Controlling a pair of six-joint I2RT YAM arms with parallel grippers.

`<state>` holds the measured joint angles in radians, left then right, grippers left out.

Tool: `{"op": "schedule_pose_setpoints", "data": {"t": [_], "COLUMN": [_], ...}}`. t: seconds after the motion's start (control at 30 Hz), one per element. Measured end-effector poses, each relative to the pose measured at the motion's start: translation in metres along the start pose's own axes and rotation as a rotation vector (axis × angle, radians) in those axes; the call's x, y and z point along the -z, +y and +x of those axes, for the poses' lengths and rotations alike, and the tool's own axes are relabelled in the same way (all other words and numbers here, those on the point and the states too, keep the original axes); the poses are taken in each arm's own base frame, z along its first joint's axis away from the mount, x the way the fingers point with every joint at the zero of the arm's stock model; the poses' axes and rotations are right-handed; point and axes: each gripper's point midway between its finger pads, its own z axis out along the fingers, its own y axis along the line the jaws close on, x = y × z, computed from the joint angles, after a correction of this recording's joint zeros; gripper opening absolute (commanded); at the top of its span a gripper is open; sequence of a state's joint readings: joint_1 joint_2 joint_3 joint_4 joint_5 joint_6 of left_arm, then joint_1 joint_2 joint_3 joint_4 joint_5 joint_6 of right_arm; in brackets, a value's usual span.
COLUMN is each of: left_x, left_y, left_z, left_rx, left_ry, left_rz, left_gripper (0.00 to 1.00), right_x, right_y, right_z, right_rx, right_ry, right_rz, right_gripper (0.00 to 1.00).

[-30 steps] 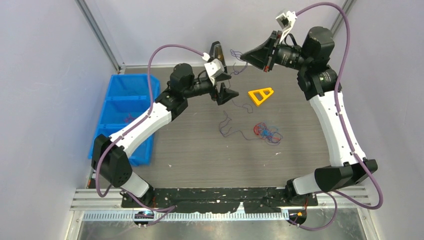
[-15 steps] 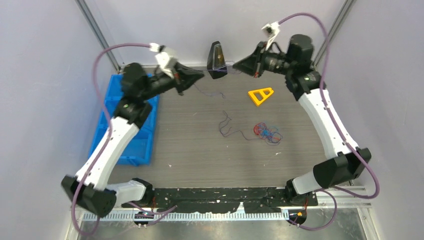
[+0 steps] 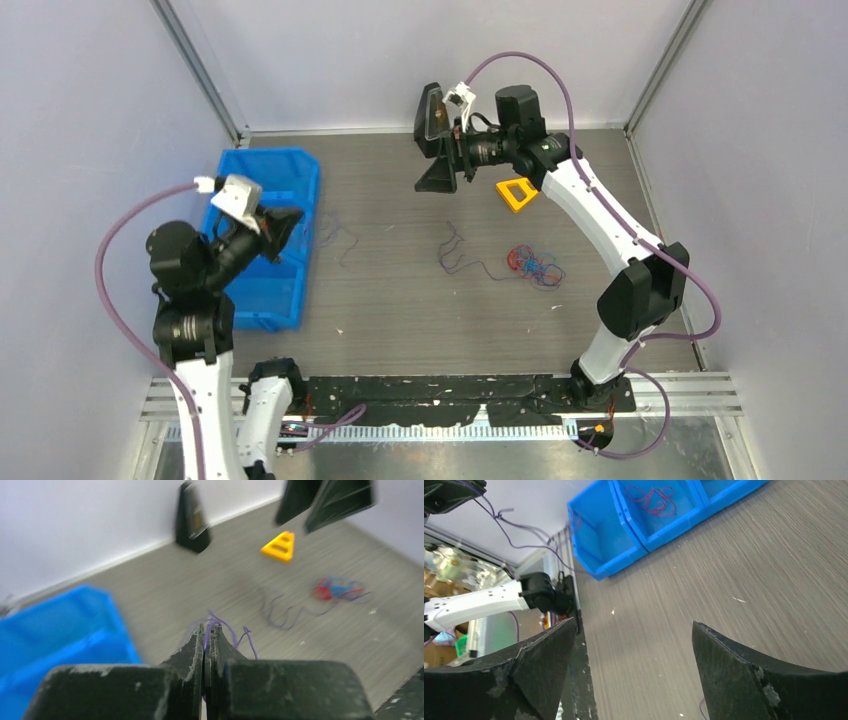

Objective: Untangle the cables

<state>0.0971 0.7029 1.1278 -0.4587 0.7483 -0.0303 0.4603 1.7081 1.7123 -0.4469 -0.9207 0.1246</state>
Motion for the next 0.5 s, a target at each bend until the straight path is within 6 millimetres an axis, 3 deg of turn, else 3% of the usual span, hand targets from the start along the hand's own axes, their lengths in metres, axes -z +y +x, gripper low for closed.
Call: {"op": "schedule_pose_setpoints", "data": {"t": [0.13, 0.43, 0.5], "left_x": [0.043, 0.097, 0.107], "left_y": [0.026, 0.104, 0.119], "left_z": [0.045, 0.140, 0.157], "left_rx": [-0.064, -0.092, -0.081], "left_ry": [0.133, 0.518, 0.595], "left_rz": [-0.246, -0.586, -0.623], "left_gripper": [0.00, 0.00, 0.27], "right_x": [0.006, 0.015, 0.018], "right_y": [-0.008, -0.020, -0.023], "right_z": [0.013, 0.053, 0.057], "right_rx": [0.039, 0.061, 0.071], "right_ry": [0.045, 0.161, 0.178], "right_rz": [0.028, 0.077, 0.093], "right_gripper": [0.93, 0.93, 0.92]}}
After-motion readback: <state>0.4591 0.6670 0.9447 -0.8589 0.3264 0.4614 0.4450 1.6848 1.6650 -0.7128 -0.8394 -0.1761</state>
